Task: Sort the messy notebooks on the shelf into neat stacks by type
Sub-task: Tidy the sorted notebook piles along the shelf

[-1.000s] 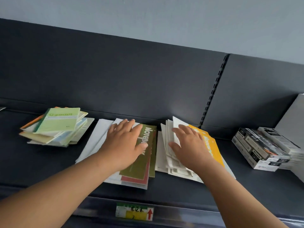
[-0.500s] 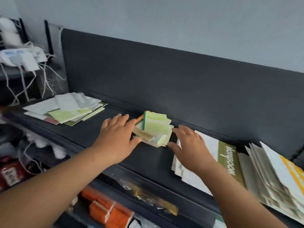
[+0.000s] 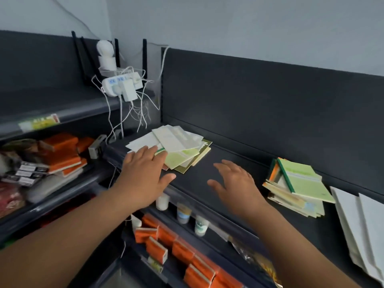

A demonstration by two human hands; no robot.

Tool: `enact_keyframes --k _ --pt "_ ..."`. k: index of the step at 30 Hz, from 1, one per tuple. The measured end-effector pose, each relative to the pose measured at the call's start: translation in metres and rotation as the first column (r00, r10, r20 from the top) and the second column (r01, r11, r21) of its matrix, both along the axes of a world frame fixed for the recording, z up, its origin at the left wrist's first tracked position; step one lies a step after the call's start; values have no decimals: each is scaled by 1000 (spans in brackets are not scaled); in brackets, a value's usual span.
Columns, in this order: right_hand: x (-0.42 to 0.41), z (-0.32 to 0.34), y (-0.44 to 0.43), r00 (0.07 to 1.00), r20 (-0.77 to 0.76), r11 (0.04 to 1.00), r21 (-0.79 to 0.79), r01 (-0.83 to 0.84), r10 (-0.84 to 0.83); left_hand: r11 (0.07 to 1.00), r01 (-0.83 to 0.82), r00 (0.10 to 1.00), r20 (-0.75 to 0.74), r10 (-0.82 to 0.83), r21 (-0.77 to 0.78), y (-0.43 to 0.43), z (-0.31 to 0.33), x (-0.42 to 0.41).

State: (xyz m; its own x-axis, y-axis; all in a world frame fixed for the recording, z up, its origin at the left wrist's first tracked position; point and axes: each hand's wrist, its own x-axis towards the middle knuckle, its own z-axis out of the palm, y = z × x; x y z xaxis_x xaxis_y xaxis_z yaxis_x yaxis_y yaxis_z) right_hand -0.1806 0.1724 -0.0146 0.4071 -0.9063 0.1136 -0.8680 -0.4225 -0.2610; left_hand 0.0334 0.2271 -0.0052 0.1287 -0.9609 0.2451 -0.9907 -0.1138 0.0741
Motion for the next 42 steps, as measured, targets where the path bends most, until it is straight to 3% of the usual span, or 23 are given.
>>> enact_keyframes --k 16,26,28,33,37,42 --pt "115 -27 -155 998 -42 994 98 -45 50 989 -119 993 5 119 88 -114 -22 94" --pt "145 -49 -197 980 -197 976 216 18 26 981 8 1000 -23 -4 194 -186 -38 117" --pt "145 -54 -197 980 -197 972 223 76 -32 972 49 999 -22 -46 231 -199 -41 125" --pt "146 -43 -199 940 -14 940 6 342 -342 916 136 991 -35 -133 377 -227 -46 140" --pt "157 -43 -206 857 15 832 249 496 -515 853 209 978 -104 -181 478 -240 -57 147" --pt "156 -50 -197 703 171 706 369 604 -691 842 306 951 -174 -254 445 -248 -62 147"
